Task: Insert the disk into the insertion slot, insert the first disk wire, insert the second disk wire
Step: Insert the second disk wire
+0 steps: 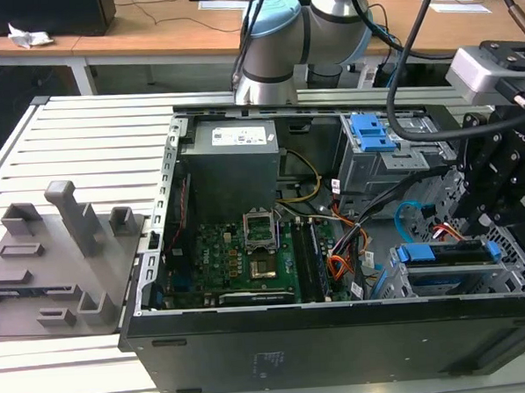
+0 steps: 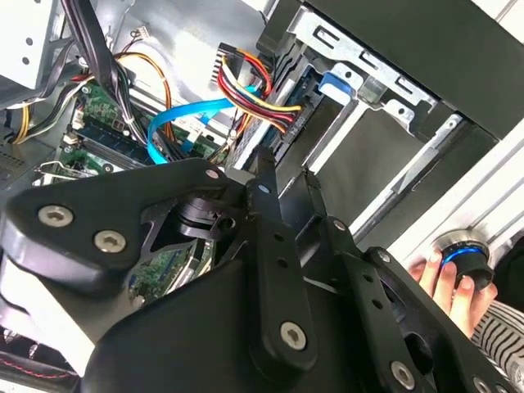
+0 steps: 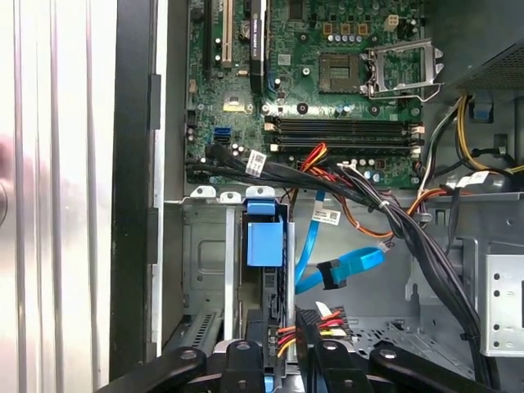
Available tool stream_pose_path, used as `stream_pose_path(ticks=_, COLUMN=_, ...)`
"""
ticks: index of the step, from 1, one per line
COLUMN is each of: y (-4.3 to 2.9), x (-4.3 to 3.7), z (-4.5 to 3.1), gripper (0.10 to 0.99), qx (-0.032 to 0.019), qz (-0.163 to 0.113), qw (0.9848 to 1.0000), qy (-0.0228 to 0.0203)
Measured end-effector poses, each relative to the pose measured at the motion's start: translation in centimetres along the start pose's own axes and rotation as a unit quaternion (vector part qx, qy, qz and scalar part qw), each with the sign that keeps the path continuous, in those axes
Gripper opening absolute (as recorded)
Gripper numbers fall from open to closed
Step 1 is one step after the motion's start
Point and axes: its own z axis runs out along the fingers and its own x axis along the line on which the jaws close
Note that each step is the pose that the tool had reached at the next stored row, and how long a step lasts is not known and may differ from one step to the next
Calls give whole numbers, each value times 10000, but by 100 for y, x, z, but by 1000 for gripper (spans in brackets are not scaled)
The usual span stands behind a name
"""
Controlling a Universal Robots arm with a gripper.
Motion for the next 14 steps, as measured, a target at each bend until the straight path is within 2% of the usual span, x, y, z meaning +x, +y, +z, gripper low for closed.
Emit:
stream_pose_path(ticks=4, y=2, x=-71, z=-2, gripper=302, qx=0, qz=0, qw=10000, qy=0)
stream_pose_path(ticks=5, y=3, x=-135, z=-3, gripper=302, qx=0, qz=-4, qw=10000, qy=0)
stream_pose_path(ticks=6, y=4, x=-162, z=-3, gripper=302, qx=0, qz=-19, qw=10000, qy=0)
stream_pose_path(ticks=7, y=23, x=-165, z=-2, gripper=302, qx=0, qz=-40, qw=10000, qy=-3)
stream_pose_path(ticks=8, y=77, x=-164, z=0, gripper=302, qx=1, qz=-51, qw=10000, qy=-3)
stream_pose_path(ticks=10, y=139, x=-164, z=4, gripper=302, qx=0, qz=-56, qw=10000, qy=-12)
stream_pose_path(ticks=13, y=202, x=-171, z=10, gripper=302, qx=0, qz=-66, qw=10000, qy=-35)
stream_pose_path(ticks=14, y=202, x=-185, z=11, gripper=302, qx=0, qz=-96, qw=9999, qy=-36)
